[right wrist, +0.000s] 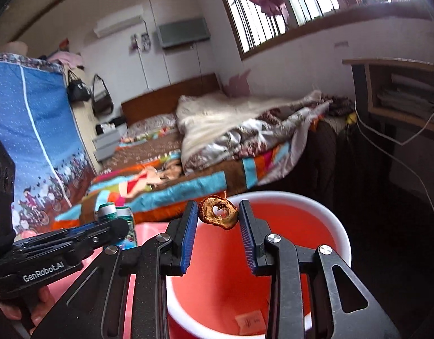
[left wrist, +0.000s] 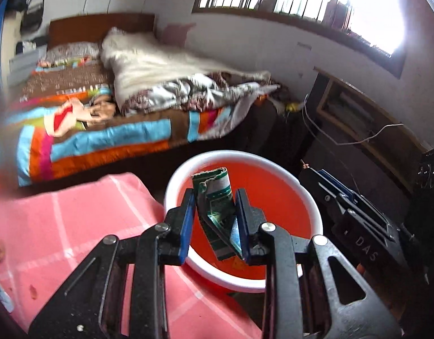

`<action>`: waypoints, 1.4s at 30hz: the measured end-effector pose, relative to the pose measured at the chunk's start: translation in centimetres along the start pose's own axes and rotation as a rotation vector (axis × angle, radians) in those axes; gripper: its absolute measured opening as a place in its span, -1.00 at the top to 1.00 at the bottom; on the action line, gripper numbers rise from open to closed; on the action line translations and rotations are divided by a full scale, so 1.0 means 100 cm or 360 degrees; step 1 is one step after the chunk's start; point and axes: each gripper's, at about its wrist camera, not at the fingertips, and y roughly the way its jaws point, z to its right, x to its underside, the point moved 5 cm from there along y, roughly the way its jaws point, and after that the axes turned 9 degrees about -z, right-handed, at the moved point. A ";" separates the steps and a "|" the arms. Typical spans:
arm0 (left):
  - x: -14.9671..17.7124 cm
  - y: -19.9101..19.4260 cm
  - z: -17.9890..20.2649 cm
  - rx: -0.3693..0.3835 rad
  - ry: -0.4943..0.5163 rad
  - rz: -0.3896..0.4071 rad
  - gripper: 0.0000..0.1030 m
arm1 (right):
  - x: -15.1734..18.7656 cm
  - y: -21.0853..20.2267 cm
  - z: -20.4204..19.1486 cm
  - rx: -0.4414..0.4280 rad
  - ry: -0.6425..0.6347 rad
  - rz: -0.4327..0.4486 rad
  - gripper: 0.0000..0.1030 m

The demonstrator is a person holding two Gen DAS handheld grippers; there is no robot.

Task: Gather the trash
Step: 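Carry the green packet and apple slice over the red bucket and open both grippers, then move both grippers back over the bedspread toward the blue snack bag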

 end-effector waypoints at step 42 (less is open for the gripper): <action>0.030 -0.112 -0.078 -0.0446 -0.0314 0.0452 -1.00 | -0.007 -0.015 -0.034 -0.0008 -0.0052 0.0174 -0.58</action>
